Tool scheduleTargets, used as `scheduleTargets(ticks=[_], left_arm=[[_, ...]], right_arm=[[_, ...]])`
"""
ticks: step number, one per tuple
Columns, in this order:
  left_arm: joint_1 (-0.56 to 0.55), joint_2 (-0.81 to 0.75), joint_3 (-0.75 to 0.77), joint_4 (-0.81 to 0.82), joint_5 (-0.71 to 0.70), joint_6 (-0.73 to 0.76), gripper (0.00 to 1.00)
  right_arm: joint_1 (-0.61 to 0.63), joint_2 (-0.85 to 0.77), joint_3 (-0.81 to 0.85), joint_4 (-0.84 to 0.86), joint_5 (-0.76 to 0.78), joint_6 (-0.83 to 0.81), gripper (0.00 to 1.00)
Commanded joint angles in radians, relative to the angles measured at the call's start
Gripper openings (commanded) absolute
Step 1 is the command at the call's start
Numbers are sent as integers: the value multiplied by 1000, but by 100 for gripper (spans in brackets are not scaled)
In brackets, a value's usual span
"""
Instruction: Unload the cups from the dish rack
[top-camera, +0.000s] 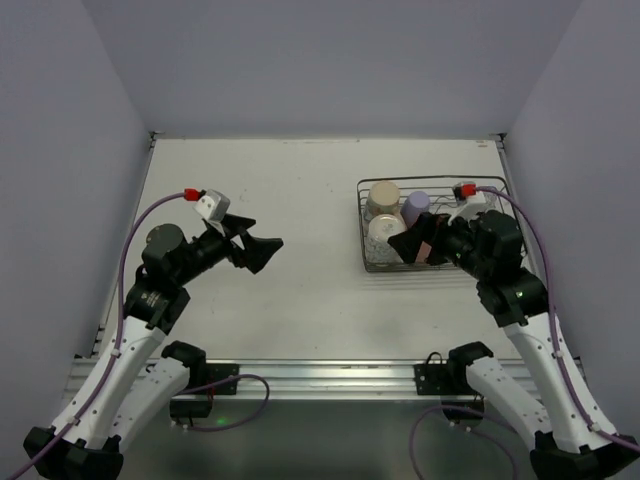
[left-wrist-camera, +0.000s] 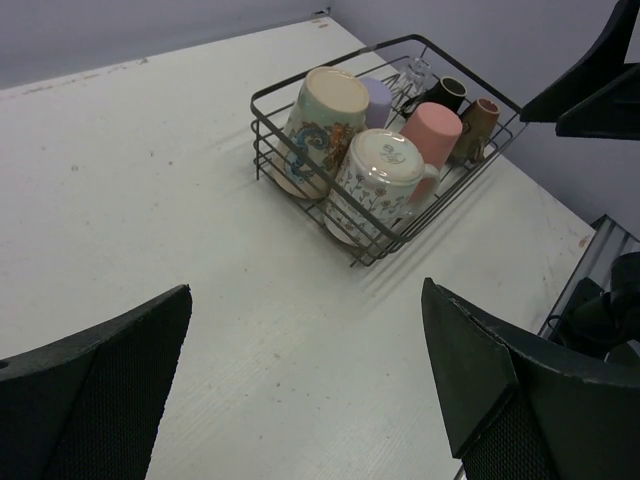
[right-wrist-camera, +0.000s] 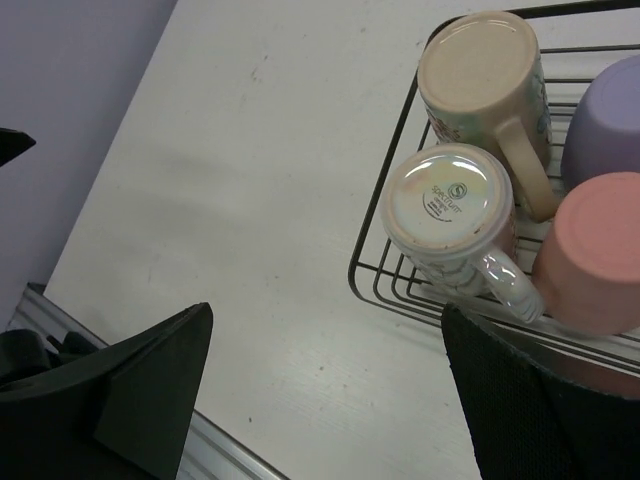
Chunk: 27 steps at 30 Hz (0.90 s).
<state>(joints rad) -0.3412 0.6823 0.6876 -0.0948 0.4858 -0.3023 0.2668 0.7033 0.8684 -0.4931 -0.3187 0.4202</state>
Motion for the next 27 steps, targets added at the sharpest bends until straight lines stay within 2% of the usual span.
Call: scheduleTargets(ticks=[1, 8, 15, 27], left_arm=[[-2, -10, 33, -19, -1, 12, 100], [-2, -3, 33, -22, 0, 15, 100], [-2, -7, 27, -23, -10, 11, 100], [-2, -9, 24, -20, -12, 11, 100]], right_arm=[[84, 65, 98, -47, 119, -49, 99], [196, 217, 224, -159, 348, -121, 99], [242, 372, 310, -228, 411, -217, 99], [272, 605, 383, -211, 478, -290, 99]])
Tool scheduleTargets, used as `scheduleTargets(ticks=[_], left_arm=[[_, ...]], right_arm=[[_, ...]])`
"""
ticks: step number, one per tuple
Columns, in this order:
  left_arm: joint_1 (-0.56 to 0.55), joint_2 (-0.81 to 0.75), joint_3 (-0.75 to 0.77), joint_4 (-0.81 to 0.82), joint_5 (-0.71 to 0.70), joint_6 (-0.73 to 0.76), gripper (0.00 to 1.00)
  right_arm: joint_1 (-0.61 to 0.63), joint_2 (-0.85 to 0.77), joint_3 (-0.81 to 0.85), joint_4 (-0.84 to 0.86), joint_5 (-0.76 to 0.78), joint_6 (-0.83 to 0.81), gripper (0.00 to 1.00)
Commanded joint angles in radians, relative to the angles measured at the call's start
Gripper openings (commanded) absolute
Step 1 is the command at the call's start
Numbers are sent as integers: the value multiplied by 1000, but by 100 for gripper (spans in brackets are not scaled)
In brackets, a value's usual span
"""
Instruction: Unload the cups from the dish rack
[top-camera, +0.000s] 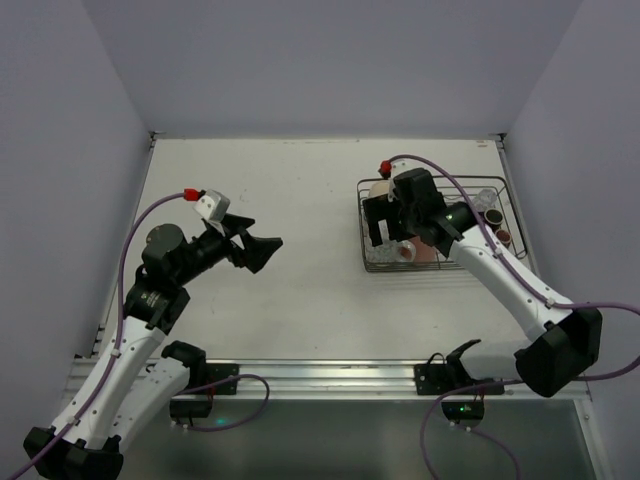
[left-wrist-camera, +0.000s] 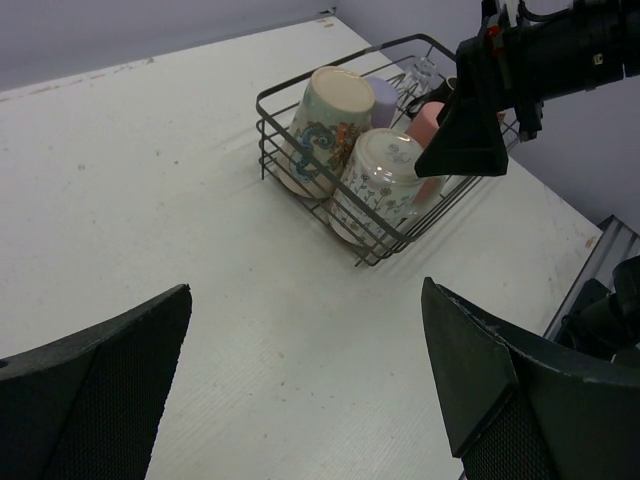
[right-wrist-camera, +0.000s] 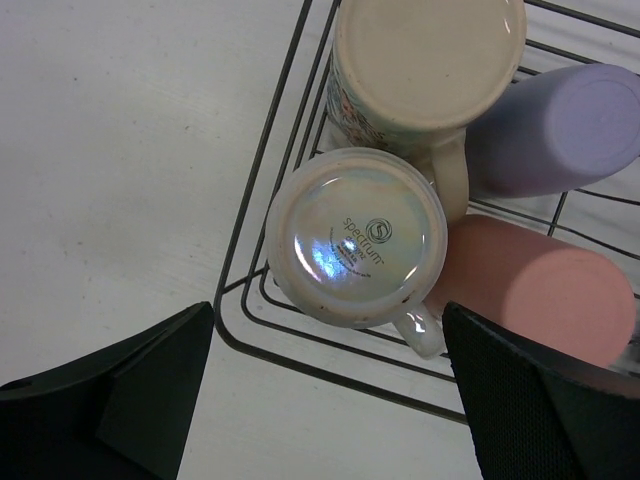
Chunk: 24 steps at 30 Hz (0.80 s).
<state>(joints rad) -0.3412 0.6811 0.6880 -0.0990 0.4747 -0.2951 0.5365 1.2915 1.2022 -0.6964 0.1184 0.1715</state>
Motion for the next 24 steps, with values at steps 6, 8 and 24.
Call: scheduleTargets(ticks=[6, 8, 24], left_arm=[[-2, -14, 21, -18, -7, 5, 100], [-2, -15, 21, -18, -11, 5, 100], [-4, -6, 21, -16, -7, 7, 100]], right_arm=[[2, 98, 57, 1, 38, -30, 99], [0, 109, 53, 12, 52, -29, 99], [-41, 189, 53, 52, 33, -35, 99]])
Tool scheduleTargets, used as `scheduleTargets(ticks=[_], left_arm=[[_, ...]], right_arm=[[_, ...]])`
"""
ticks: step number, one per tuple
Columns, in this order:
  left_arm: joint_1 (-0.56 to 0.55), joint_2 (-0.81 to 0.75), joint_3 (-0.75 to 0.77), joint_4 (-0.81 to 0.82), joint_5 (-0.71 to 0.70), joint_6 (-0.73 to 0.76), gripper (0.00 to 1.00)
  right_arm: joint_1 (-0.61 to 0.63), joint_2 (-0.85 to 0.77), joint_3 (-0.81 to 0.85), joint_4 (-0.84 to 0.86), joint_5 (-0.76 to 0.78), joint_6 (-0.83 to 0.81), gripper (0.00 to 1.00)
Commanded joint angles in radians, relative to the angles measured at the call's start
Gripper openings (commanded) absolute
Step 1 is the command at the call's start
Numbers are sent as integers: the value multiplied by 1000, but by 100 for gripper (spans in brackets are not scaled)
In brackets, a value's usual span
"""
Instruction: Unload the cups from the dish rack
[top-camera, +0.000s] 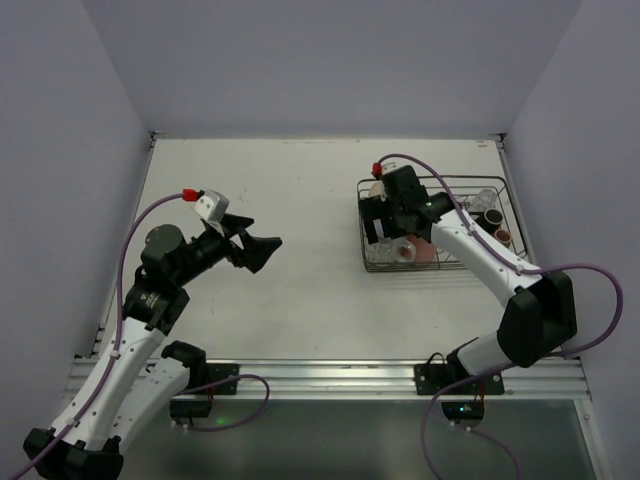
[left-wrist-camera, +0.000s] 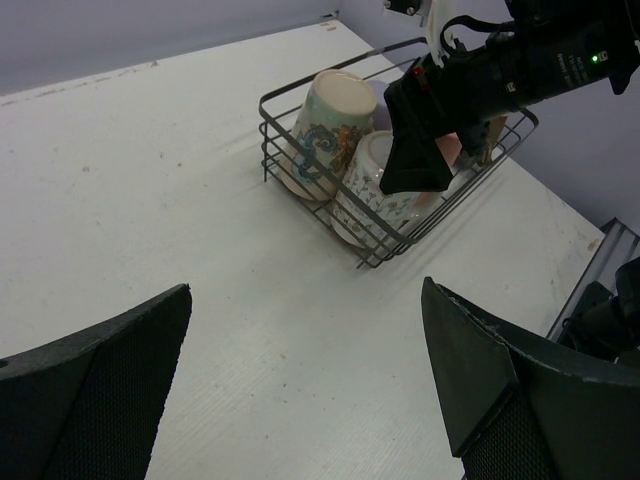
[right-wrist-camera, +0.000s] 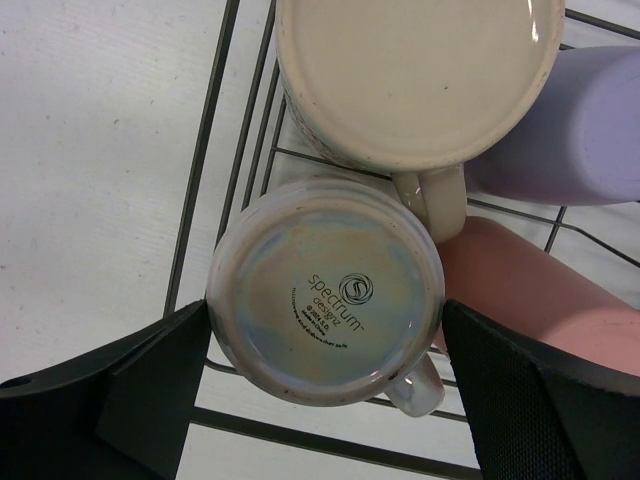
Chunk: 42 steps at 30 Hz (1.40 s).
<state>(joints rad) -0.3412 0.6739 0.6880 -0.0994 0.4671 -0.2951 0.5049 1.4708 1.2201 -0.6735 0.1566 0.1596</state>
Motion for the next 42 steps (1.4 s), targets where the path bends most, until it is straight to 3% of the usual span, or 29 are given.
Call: scheduleTargets(ticks=[1, 15, 34, 37, 38, 42], left_arm=[[-4, 0, 19, -16, 1, 7, 100], [-4, 6, 19, -16, -2, 10, 100], [-4, 6, 19, -16, -5, 4, 100], [-4, 7, 19, -14, -7, 2, 100], [-4, 9, 19, -14, -5, 1, 100], [-4, 23, 18, -7, 8, -16, 100]], right_arm=[[-11, 14, 36, 32, -8, -22, 99], [-23, 103, 38, 51, -37, -12, 99], [-34, 95, -27, 94, -88, 38, 99], [-34, 74, -44, 104, -75, 44, 86], [-34, 51, -56, 110, -62, 47, 74], [-34, -41, -86, 153, -28, 66, 53]])
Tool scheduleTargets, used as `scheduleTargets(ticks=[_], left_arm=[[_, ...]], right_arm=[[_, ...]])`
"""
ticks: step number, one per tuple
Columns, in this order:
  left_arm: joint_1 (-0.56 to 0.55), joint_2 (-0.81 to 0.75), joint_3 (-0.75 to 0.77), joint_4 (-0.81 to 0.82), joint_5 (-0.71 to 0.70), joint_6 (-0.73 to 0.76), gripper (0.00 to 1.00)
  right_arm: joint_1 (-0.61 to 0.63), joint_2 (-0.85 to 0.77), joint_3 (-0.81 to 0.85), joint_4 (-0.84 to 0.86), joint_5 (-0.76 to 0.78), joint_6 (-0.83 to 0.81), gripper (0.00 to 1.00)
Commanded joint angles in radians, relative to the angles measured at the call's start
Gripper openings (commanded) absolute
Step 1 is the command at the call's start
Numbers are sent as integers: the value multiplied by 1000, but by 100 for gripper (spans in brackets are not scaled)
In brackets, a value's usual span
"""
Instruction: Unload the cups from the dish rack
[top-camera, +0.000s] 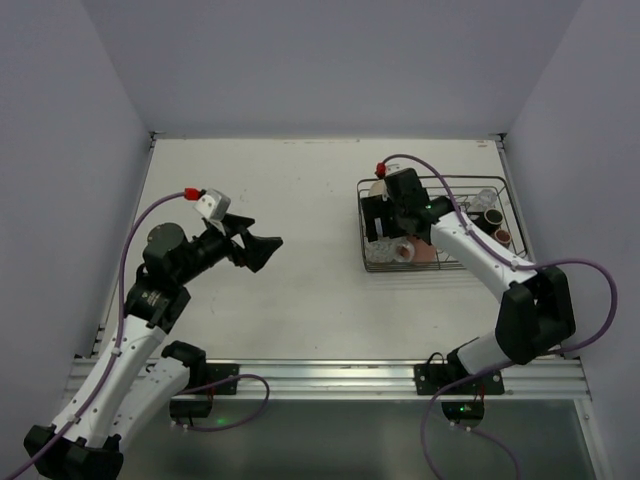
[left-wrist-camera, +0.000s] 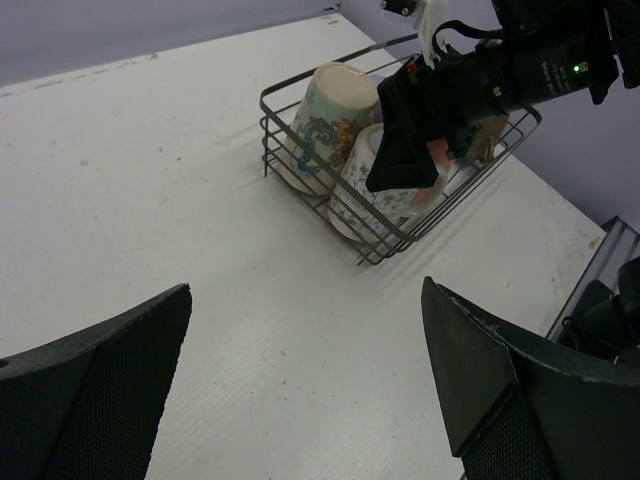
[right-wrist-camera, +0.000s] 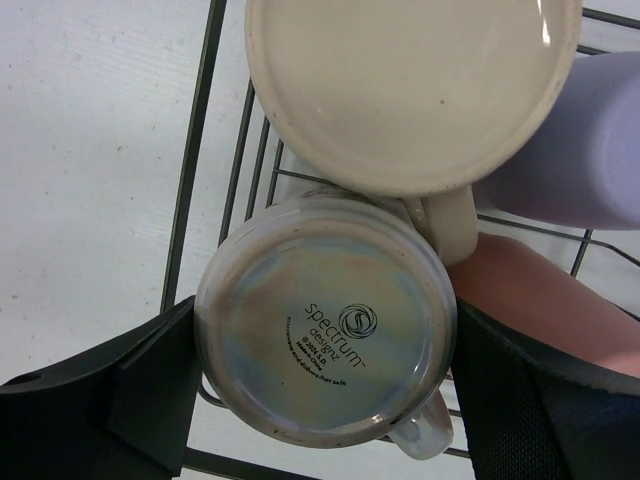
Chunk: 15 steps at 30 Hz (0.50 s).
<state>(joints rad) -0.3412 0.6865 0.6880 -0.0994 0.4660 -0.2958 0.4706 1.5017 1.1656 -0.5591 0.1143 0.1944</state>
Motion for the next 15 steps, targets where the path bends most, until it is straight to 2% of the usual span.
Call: scheduleTargets(ticks=[1, 3, 7, 15], left_arm=[[-5, 19, 18, -3, 14, -22, 100], [-5, 30, 16, 9, 34, -48, 100], [-4, 56, 4, 62, 60, -129, 100], [-4, 142, -39, 240, 181, -292, 100]], right_arm=[[0, -93, -38, 60, 22, 37, 51], [-1, -156, -55, 86, 31, 48, 42], [0, -239, -84, 157, 33, 68, 29], [0, -346, -95, 225, 65, 76, 31]])
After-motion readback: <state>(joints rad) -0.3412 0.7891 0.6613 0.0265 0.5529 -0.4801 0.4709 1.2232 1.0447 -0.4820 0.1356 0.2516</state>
